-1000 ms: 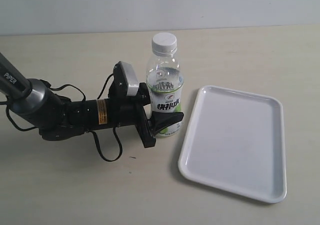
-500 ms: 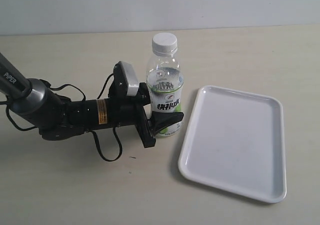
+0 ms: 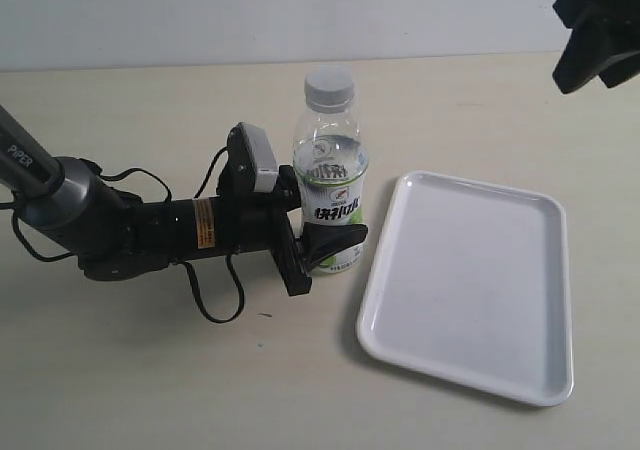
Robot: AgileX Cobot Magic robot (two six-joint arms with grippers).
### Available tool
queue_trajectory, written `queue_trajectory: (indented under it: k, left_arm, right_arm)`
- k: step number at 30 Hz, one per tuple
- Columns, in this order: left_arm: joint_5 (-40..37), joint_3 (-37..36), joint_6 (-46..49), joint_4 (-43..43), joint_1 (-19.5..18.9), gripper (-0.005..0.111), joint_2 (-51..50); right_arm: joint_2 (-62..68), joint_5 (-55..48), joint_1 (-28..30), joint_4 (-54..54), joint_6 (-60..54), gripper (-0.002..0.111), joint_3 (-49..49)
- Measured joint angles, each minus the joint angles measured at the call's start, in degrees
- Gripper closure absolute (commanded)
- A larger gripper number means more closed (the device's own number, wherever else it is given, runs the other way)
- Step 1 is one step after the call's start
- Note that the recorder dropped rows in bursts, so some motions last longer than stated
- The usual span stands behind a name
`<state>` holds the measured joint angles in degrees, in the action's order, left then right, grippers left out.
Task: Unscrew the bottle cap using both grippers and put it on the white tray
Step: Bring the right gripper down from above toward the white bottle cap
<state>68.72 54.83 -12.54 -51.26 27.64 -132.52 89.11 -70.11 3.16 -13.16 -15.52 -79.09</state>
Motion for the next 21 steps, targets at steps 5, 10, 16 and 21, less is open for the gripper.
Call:
queue_trajectory:
  k: [5, 10, 16, 21]
  left_arm:
    - [-0.1, 0.0, 0.0, 0.0, 0.0, 0.106, 0.0]
    - [-0.1, 0.0, 0.0, 0.0, 0.0, 0.106, 0.0]
    - [-0.1, 0.0, 0.0, 0.0, 0.0, 0.106, 0.0]
    - [-0.1, 0.0, 0.0, 0.0, 0.0, 0.106, 0.0]
  right_arm:
    - [4.3, 0.0, -4.7, -0.4, -1.0, 0.054, -5.0]
    - [7.4, 0.0, -11.3, -0.5, -3.6, 0.054, -8.5]
    - [8.4, 0.6, -17.2, -0.4, -4.7, 0.050, -11.7]
    - [8.5, 1.2, -20.9, -0.2, -4.8, 0.047, -14.9]
